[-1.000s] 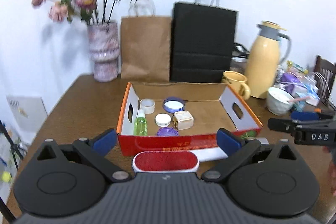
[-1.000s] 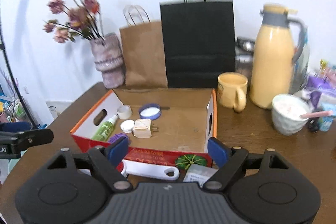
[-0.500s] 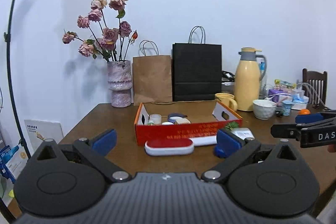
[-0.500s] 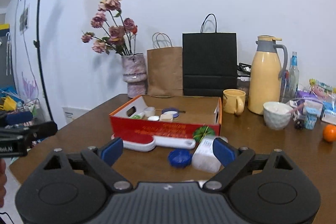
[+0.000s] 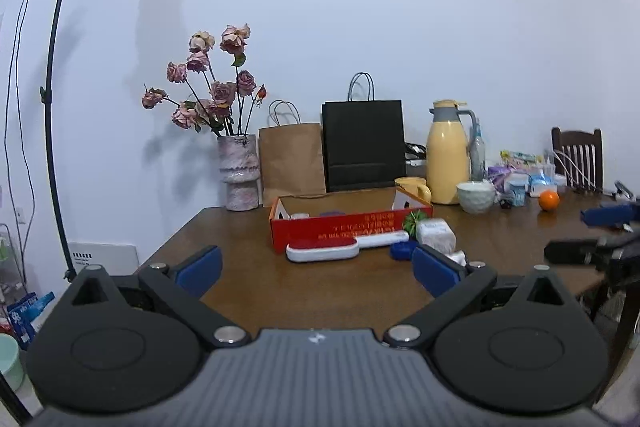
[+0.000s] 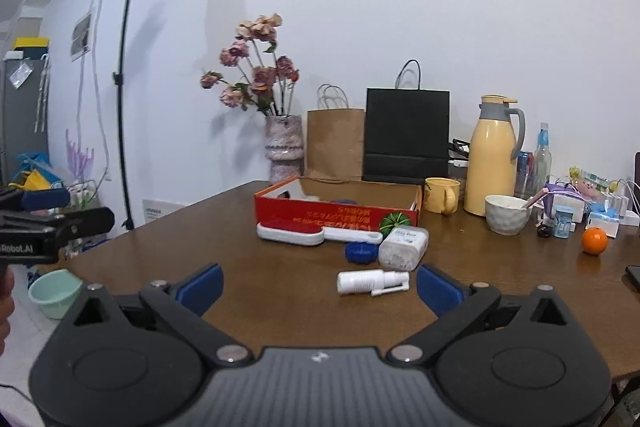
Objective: Organize rigid objects
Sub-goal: 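Withdraw both open tools from the box back toward the table items, then grasp the blue cap with the left tool while the right tool grasps the small white spray bottle, then lift and carry the blue cap and white spray bottle with both tools into the box, then release the blue cap and white spray bottle onto the box floor with both tools, then withdraw both open tools from the box back toward the table, then grasp the white square wipes container with the right tool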
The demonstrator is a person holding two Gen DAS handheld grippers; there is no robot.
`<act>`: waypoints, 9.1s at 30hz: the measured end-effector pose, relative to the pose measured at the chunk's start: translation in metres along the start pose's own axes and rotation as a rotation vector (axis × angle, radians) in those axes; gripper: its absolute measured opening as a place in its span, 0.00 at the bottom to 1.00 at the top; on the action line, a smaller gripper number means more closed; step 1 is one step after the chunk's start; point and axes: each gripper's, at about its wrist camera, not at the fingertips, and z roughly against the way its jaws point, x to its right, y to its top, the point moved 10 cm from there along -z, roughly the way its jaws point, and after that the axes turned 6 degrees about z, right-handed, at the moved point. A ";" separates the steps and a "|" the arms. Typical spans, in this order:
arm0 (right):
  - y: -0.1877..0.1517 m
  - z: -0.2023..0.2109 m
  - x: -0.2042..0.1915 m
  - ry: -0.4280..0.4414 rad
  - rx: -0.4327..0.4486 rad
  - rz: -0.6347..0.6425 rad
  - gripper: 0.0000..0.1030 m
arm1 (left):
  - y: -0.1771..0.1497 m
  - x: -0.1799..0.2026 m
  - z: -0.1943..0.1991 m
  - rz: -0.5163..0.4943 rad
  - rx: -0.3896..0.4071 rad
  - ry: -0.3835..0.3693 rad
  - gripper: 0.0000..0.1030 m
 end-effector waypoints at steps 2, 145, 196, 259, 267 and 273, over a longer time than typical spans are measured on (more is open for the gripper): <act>-0.004 0.012 -0.006 0.011 0.006 0.003 1.00 | -0.010 0.005 0.008 -0.028 -0.024 -0.027 1.00; 0.060 -0.519 0.118 0.116 -0.447 -0.320 0.26 | 0.015 -0.030 -0.531 0.146 -0.521 0.002 0.54; 0.060 -0.142 0.100 -0.058 -0.067 -0.147 0.84 | 0.070 -0.026 -0.149 0.079 -0.061 0.092 1.00; -0.038 -0.337 0.126 -0.058 -0.320 -0.103 0.66 | -0.044 0.057 -0.361 0.109 -0.438 -0.162 1.00; -0.044 -0.270 0.028 0.338 -0.303 0.121 0.66 | -0.046 0.072 -0.335 0.127 -0.436 -0.264 0.97; -0.052 -0.262 0.007 0.372 -0.314 0.187 0.68 | -0.064 0.085 -0.336 0.150 -0.503 -0.278 0.62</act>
